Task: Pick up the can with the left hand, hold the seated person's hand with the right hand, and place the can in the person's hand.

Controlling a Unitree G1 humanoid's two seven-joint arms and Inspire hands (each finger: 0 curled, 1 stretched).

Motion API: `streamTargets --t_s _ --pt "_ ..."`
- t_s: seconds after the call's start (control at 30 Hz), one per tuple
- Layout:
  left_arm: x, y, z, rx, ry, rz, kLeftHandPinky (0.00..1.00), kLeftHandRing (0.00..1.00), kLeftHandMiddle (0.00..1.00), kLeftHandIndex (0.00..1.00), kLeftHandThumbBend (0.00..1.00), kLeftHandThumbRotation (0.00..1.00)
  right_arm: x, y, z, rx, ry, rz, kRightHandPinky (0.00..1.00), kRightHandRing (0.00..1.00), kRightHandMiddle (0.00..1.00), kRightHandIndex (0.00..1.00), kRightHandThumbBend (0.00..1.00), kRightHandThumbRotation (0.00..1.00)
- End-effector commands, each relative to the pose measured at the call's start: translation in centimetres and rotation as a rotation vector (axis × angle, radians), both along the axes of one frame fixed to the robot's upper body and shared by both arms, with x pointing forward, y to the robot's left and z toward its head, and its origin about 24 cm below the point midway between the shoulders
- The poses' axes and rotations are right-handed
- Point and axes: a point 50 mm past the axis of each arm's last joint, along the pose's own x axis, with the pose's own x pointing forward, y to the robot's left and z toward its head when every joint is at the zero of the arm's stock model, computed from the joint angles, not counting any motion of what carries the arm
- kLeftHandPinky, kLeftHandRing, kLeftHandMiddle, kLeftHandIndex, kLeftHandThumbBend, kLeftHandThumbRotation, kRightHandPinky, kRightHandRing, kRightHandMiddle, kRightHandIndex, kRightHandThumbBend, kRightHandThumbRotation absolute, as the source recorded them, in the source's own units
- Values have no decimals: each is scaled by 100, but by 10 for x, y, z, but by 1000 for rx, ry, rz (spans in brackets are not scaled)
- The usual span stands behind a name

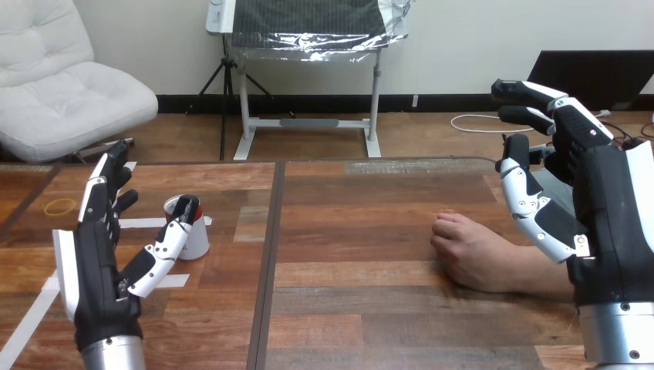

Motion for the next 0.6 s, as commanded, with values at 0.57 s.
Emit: streamTargets --t_s 0.57 --pt "23 4 11 101 43 54 83 88 90 87 73 39 2 -2 11 -9 -40 19 50 77 82 73 8 0"
